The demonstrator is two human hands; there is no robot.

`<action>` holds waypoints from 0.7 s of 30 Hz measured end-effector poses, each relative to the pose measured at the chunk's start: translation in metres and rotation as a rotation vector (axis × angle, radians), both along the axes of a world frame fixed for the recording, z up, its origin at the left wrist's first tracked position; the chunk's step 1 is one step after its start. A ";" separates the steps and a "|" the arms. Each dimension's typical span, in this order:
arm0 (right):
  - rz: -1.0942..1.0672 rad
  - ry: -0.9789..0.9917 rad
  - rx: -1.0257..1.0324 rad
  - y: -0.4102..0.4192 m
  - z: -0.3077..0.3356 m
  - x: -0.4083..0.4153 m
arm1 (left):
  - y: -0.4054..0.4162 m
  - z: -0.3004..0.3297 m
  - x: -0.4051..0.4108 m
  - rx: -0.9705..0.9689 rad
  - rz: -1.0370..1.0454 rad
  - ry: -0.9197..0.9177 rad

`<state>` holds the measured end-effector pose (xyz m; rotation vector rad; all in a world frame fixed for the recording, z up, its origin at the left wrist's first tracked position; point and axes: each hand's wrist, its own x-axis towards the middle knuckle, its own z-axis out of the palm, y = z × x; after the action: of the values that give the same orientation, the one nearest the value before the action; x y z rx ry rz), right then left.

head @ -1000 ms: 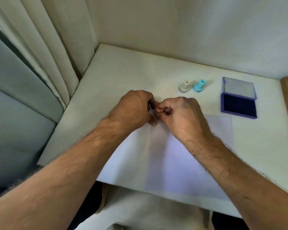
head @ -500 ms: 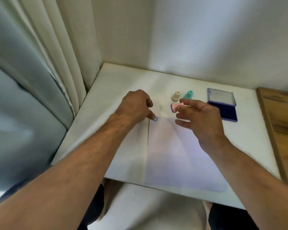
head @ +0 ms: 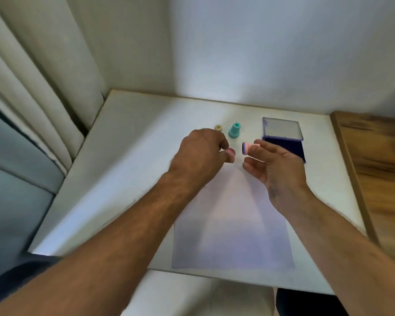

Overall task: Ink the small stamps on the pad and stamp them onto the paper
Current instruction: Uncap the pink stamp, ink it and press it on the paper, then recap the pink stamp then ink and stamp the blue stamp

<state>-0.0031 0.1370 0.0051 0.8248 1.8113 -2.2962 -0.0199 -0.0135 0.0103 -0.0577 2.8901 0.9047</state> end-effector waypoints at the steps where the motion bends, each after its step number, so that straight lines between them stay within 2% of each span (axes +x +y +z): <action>1: -0.013 0.001 -0.020 0.001 -0.002 -0.005 | 0.005 -0.003 0.000 -0.024 -0.011 0.035; 9: -0.072 0.036 -0.079 0.000 -0.011 -0.026 | 0.020 -0.025 -0.006 -0.095 -0.024 0.189; 16: -0.094 0.044 -0.034 0.007 -0.009 -0.031 | 0.026 -0.036 -0.007 -0.208 -0.109 0.187; 21: -0.085 0.017 -0.107 0.010 -0.007 -0.031 | 0.025 -0.039 -0.007 -0.227 -0.142 0.179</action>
<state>-0.0337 0.1474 -0.0021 0.8845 1.6741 -2.4346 -0.0271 0.0116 -0.0289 0.2183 3.1004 0.5838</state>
